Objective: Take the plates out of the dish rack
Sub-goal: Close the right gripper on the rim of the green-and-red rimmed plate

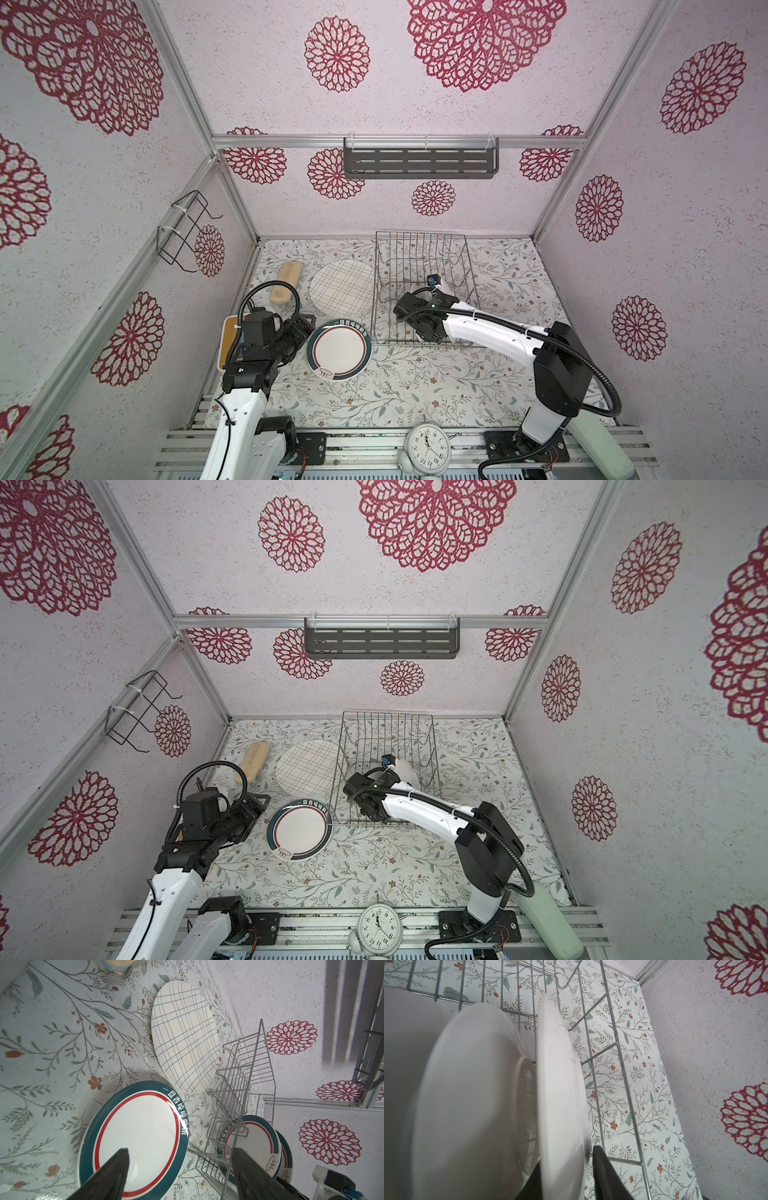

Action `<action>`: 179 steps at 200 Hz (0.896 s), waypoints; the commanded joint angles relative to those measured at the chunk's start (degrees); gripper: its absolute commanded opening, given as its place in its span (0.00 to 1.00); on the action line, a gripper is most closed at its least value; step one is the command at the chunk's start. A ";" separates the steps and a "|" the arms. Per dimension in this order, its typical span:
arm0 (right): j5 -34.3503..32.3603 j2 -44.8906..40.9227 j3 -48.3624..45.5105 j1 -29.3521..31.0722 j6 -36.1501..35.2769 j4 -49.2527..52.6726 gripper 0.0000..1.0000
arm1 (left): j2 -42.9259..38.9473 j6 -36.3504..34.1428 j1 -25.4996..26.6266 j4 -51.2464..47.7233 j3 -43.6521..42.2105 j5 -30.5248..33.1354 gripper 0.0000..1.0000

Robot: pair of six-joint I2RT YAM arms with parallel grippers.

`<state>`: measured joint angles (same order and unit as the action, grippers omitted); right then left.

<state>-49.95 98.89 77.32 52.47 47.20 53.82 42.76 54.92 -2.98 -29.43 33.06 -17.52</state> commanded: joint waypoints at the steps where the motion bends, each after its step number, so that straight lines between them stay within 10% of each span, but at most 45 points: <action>1: -2.78 0.16 0.28 -0.35 1.62 0.93 0.33 | 0.13 -0.25 0.43 1.22 1.08 -0.32 0.82; 179: -4.79 0.16 2.64 -0.22 1.93 3.83 0.20 | -0.40 -0.25 0.52 1.13 0.47 -0.32 0.82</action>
<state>-52.42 99.66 77.69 52.27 47.18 55.77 42.76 54.92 -2.94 -29.43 33.06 -17.52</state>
